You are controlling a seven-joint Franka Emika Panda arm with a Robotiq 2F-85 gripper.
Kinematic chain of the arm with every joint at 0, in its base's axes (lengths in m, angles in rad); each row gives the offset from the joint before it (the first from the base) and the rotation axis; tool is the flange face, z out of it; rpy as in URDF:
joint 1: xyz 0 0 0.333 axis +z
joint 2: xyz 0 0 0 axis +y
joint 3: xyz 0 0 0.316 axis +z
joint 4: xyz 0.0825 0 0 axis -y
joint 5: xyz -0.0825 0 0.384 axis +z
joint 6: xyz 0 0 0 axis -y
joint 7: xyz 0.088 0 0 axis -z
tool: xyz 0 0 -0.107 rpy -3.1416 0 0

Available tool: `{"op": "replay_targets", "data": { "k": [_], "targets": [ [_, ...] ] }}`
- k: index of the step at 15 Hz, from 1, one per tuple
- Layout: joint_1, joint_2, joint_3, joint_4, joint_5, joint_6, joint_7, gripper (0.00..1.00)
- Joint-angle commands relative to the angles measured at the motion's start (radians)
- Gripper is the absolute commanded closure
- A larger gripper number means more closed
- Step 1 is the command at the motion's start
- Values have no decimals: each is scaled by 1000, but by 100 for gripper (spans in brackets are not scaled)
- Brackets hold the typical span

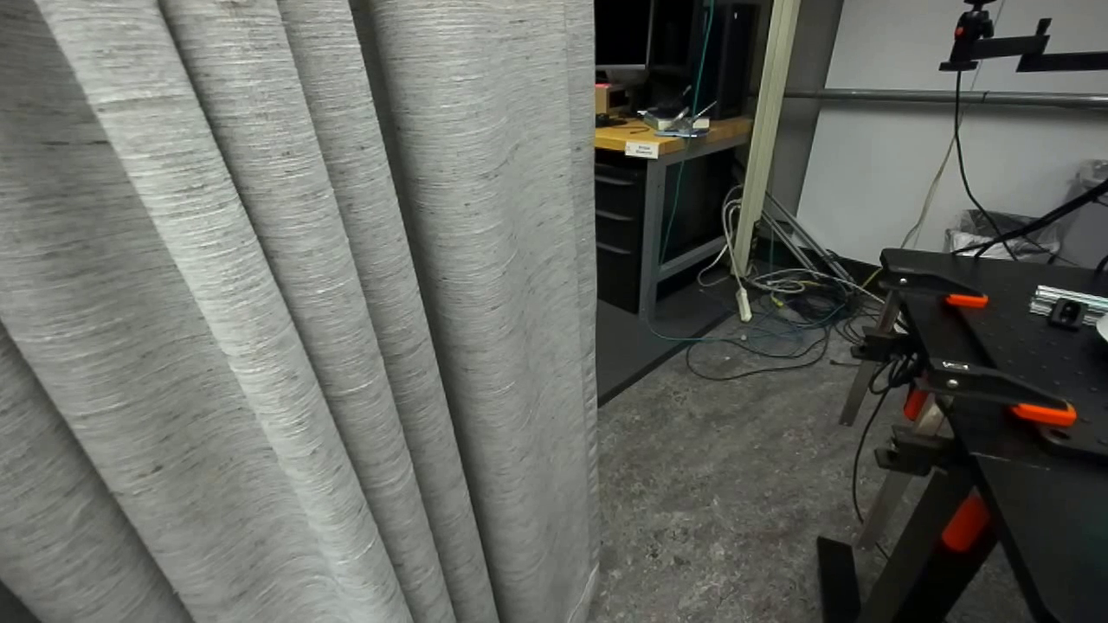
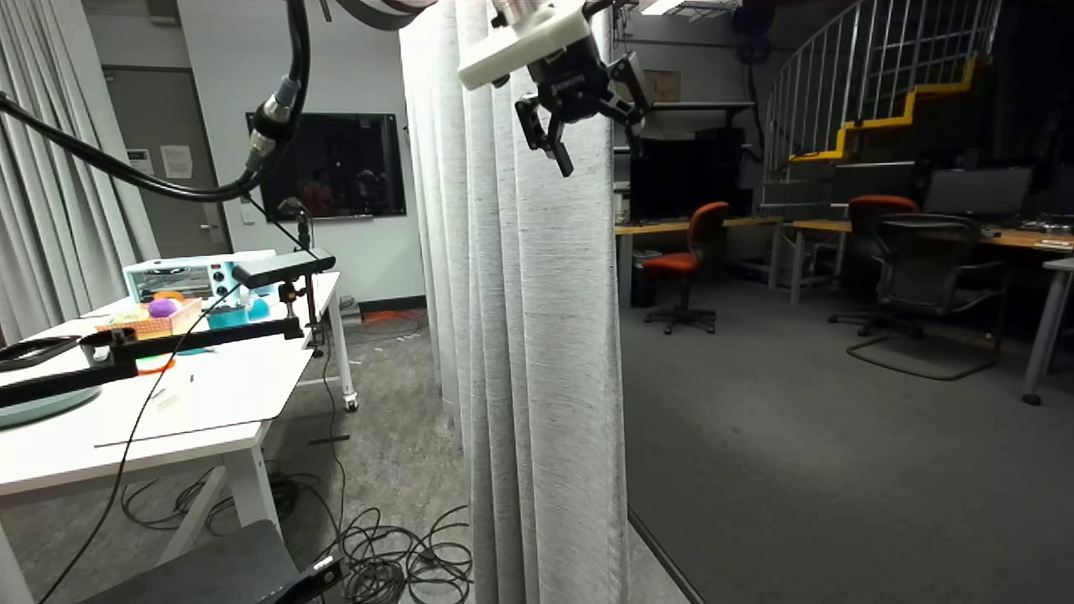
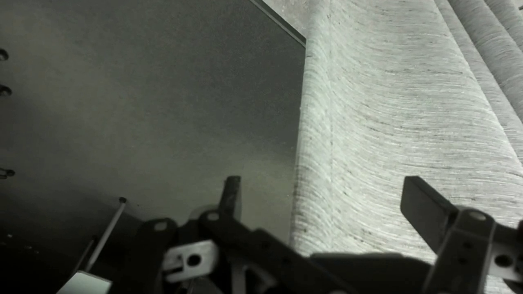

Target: Pull the curtain to the right

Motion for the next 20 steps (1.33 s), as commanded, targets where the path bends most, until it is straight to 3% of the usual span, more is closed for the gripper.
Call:
{"op": "replay_targets", "data": {
  "k": [1,7,8,9,11,16,20],
  "targets": [
    [11,30,0,14,-5,54,-24,0],
    [30,60,23,17,-3,74,-23,0],
    [30,64,25,19,-4,75,-19,7],
    [31,70,27,22,-3,75,-16,27],
    [26,78,29,27,-9,78,-6,32],
    [11,90,23,39,-15,96,13,73],
    [-10,96,21,42,-36,108,33,99]
  ]
}}
